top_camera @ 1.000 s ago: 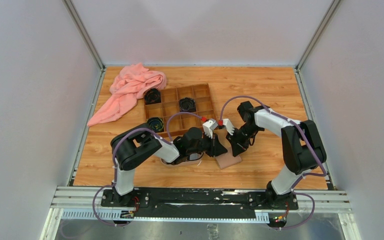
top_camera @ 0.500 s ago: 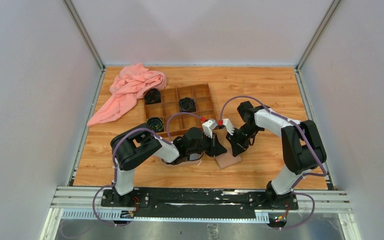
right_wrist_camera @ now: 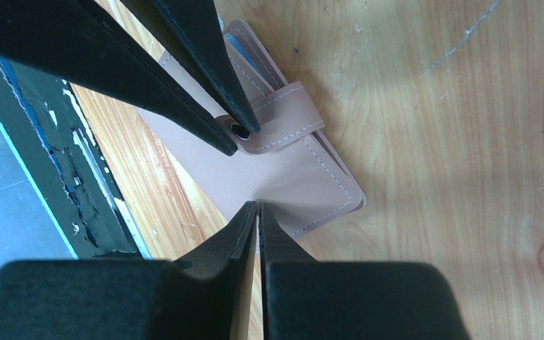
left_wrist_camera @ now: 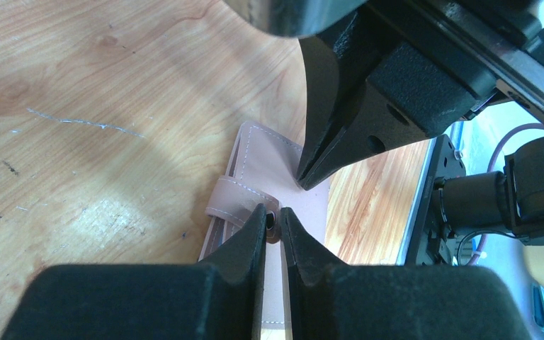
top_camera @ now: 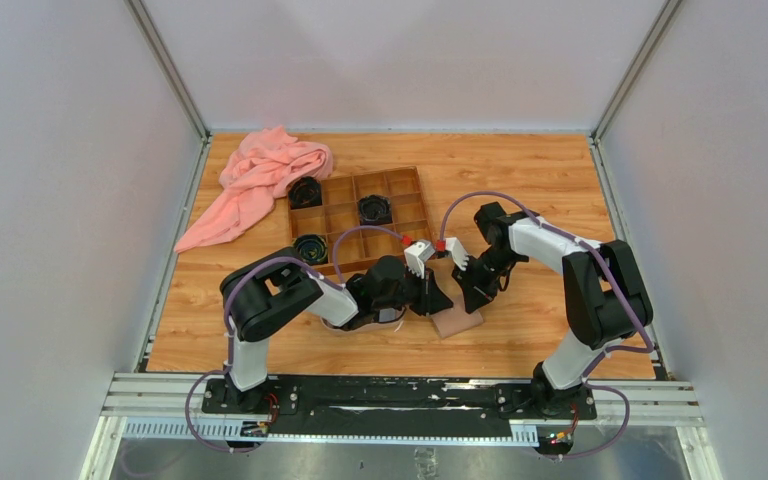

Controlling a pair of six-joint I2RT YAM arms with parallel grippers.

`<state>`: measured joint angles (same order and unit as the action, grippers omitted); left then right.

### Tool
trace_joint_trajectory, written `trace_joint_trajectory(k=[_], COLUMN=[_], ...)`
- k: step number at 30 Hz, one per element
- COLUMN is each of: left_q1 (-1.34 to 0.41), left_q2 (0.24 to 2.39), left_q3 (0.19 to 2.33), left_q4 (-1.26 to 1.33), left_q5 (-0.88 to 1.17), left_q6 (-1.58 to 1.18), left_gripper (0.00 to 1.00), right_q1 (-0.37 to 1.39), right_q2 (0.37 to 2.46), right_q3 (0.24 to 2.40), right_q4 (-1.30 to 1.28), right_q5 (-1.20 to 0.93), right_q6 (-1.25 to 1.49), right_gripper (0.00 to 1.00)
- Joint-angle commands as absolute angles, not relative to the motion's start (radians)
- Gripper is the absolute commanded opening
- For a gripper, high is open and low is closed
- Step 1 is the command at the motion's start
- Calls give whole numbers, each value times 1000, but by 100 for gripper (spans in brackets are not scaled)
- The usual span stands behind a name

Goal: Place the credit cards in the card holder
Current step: Close the card holder at the center of the board.

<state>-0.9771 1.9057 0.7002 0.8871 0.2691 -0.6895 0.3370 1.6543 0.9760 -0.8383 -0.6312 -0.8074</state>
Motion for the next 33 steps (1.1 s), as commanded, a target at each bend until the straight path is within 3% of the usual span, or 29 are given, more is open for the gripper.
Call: trace_joint_trajectory(k=[1, 20, 33], left_q1=[-996, -1020, -1020], left_q2=[1902, 1898, 1929], left_q3=[689, 654, 612], left_q4=[848, 837, 962], left_q5=[304, 240, 210], left_q6=[-687, -700, -739], left_gripper=[8, 4, 3], right_q1=[358, 357, 302], right_q2=[1701, 1719, 1723], right_q3=[962, 981, 983], right_q4=[-790, -822, -834], right_q5=[-543, -599, -679], right_q6=[-844, -832, -812], right_gripper=[9, 8, 7])
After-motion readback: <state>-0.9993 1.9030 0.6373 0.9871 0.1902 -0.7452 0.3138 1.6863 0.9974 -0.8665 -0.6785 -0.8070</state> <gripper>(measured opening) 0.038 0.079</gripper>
